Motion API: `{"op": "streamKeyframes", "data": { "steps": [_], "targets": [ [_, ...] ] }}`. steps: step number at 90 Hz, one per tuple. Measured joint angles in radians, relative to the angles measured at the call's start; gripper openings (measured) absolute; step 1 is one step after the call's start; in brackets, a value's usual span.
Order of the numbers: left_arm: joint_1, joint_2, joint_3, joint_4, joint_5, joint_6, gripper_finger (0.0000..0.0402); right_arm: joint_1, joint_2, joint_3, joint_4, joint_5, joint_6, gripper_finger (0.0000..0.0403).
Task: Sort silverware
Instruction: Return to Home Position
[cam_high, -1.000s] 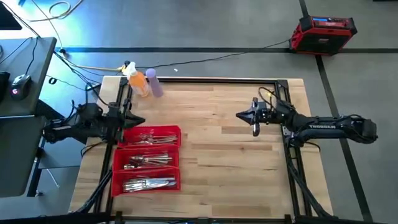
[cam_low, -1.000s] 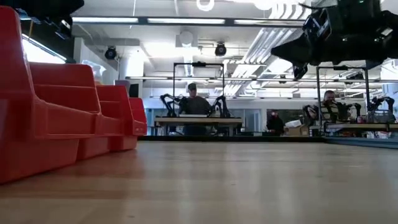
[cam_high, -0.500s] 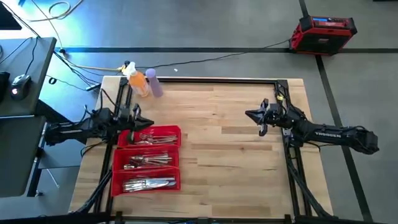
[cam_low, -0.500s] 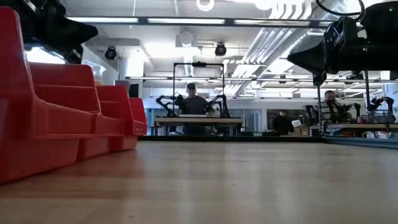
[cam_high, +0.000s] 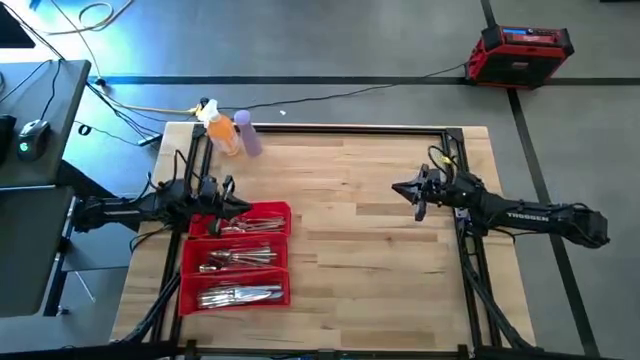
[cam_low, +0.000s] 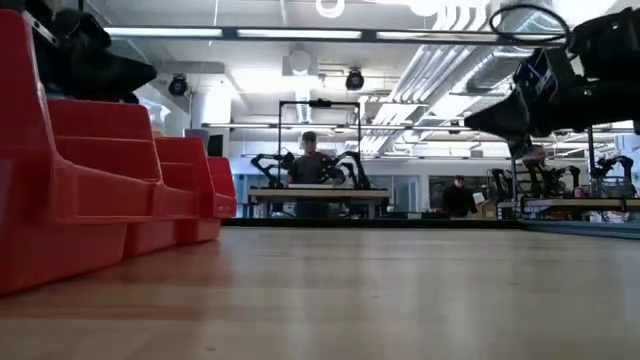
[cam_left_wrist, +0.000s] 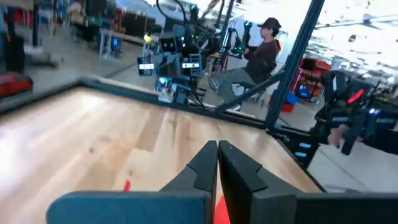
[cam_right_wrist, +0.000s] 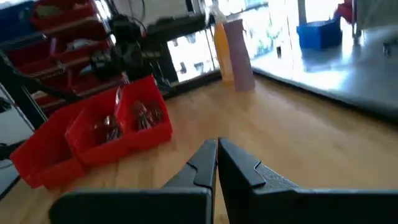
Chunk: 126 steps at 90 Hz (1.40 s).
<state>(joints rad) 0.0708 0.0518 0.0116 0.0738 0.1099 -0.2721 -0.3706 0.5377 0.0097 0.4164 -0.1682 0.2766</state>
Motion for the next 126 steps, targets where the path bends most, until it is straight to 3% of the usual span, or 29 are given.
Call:
{"op": "streamKeyframes", "data": {
  "steps": [26,41,65,77,98,117,126],
  "targets": [
    [0.0,0.0,0.0,-0.024,-0.033,-0.039,0.0,0.007,-0.003,0.0,-0.209,0.001,0.037,0.0],
    [0.0,0.002,0.0,-0.025,-0.039,-0.039,0.0,0.157,-0.155,0.0,-0.4,0.079,0.038,0.0],
    [0.0,0.002,0.001,-0.03,-0.044,-0.04,0.0,0.261,-0.533,0.0,-0.393,0.097,0.037,0.0],
    [0.0,0.008,0.002,-0.033,-0.044,-0.039,0.0,0.262,-0.538,0.0,-0.259,0.104,0.037,0.0],
    [0.0,0.018,0.002,-0.058,-0.044,-0.04,0.0,0.325,-0.537,0.0,-0.252,0.105,0.039,0.0],
    [0.0,0.02,0.002,-0.058,-0.044,-0.04,0.0,0.383,-0.538,-0.001,-0.391,0.109,-0.315,0.0],
    [0.0,0.02,0.002,-0.055,-0.044,-0.04,0.0,0.394,-0.538,-0.001,-0.393,0.112,-0.37,0.0]
  ]
}}
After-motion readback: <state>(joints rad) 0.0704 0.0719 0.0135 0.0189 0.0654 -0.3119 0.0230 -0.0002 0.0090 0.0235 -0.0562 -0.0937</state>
